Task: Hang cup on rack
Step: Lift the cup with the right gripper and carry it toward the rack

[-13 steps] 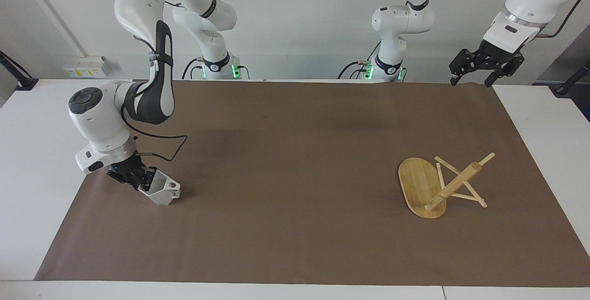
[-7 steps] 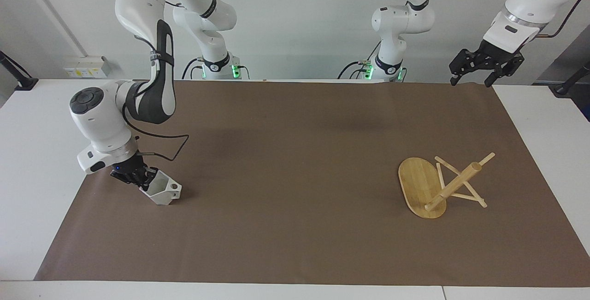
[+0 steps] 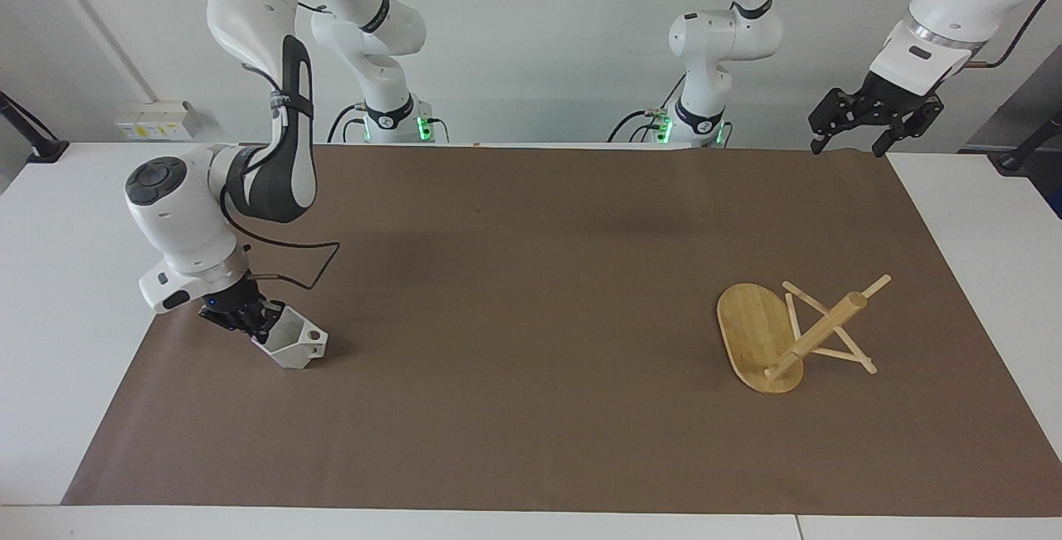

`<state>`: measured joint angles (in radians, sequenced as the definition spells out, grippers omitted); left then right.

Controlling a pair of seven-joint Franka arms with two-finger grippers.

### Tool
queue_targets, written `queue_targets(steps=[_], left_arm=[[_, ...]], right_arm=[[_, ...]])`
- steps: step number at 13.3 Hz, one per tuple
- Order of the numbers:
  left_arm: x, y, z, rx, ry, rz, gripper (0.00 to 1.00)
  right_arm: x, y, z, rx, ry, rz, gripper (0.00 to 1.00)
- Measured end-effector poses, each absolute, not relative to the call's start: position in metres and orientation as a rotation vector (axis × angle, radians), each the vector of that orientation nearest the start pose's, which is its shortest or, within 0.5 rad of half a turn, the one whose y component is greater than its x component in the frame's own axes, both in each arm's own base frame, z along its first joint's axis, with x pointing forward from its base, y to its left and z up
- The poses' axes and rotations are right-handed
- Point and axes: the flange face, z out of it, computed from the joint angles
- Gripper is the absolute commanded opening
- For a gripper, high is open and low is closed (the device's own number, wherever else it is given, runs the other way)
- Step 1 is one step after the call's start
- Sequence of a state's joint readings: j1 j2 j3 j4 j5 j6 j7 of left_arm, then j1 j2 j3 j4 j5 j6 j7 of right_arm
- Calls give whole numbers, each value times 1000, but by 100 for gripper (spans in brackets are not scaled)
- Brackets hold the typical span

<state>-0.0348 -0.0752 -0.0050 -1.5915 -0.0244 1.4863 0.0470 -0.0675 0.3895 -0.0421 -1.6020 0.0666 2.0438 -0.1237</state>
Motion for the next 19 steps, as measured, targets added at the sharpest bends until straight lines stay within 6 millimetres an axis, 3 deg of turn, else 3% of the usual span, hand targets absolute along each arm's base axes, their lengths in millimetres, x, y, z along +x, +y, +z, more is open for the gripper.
queue_targets(steps=[3, 5, 7, 10, 14, 17, 19], left_arm=[[522, -24, 648, -3162, 140, 47, 100], [522, -24, 648, -3162, 140, 47, 100], [522, -24, 648, -3162, 140, 47, 100], [522, -24, 648, -3162, 140, 47, 100], [522, -24, 648, -3162, 140, 47, 100], [522, -24, 648, -3162, 140, 47, 100], [518, -24, 646, -3161, 142, 96, 100]], right_arm=[[662, -49, 469, -2981, 49, -63, 0], [653, -44, 488, -2933, 108, -46, 0], [649, -41, 497, -2921, 136, -38, 0], [643, -18, 516, -2848, 113, -40, 0], [634, 30, 545, -2769, 34, -76, 0], [630, 62, 557, -2650, 83, -60, 0], [625, 95, 563, -2609, 90, -36, 0]])
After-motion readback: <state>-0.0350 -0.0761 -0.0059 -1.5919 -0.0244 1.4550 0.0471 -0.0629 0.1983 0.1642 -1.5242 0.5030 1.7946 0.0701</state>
